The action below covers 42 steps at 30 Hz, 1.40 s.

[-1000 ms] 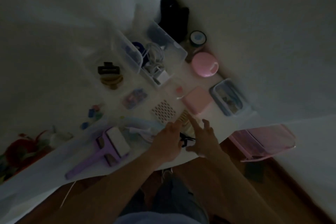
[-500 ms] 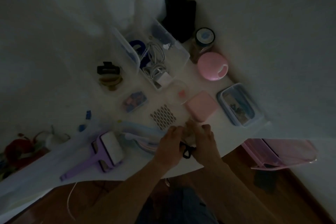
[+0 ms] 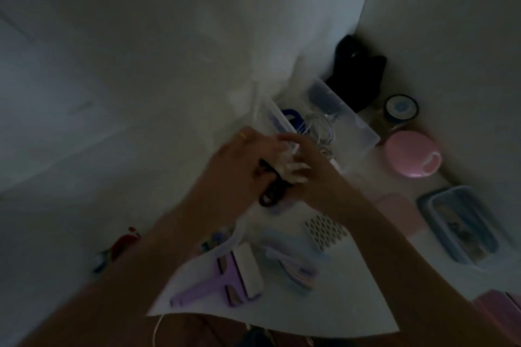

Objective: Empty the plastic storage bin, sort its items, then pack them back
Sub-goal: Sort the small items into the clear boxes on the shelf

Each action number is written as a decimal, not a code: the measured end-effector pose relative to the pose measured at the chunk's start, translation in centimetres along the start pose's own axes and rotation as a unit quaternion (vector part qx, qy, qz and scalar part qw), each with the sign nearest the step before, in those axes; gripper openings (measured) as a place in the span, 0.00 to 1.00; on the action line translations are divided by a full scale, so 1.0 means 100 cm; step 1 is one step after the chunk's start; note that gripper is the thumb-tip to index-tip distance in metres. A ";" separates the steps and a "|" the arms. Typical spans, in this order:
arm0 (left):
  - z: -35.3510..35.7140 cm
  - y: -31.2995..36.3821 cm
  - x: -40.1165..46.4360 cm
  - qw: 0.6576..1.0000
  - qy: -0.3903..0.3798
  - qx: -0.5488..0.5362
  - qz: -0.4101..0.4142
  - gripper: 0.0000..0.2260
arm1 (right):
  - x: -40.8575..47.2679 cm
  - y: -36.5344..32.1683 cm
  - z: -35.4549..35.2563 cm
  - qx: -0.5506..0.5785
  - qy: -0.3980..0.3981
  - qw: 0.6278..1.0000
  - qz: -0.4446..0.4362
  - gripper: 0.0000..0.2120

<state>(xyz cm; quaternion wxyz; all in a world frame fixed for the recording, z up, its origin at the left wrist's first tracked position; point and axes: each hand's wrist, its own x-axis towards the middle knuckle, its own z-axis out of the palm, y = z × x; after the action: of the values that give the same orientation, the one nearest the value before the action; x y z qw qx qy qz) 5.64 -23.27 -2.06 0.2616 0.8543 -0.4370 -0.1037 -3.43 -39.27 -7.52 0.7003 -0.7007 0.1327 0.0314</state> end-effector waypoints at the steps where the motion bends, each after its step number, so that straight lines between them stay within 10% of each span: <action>1: -0.011 -0.020 0.015 0.999 -0.027 0.021 -0.018 0.19 | 0.025 0.003 0.009 0.026 -0.009 0.999 0.031 0.40; 8: 0.007 -0.105 0.084 0.990 -0.105 0.030 -0.092 0.20 | 0.108 0.033 0.047 0.205 0.087 0.939 0.263 0.35; 14: 0.007 -0.100 0.081 0.986 -0.133 0.058 -0.082 0.17 | 0.103 0.027 0.050 0.107 0.143 0.943 0.282 0.23; 22: -0.060 -0.106 -0.018 0.995 0.052 0.049 -0.068 0.15 | 0.042 -0.024 0.049 0.072 0.231 0.959 0.145 0.19; 29: -0.073 -0.151 -0.132 0.983 -0.006 0.124 -0.137 0.19 | 0.021 -0.061 0.126 -0.135 -0.056 0.989 0.032 0.15; 35: -0.056 -0.183 -0.170 0.977 -0.050 0.111 -0.176 0.19 | 0.088 0.007 0.183 -0.522 -0.309 0.786 0.116 0.29; 42: -0.050 -0.209 -0.210 0.973 -0.040 0.067 -0.215 0.19 | 0.121 0.048 0.209 -0.725 -0.364 0.580 0.078 0.30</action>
<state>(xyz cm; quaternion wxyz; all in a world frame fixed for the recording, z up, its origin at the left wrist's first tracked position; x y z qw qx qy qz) 9.64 5.37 -10.13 0.1581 0.9391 -0.2586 -0.1621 10.05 -20.21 -15.35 -0.0561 -0.8922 -0.1463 0.4236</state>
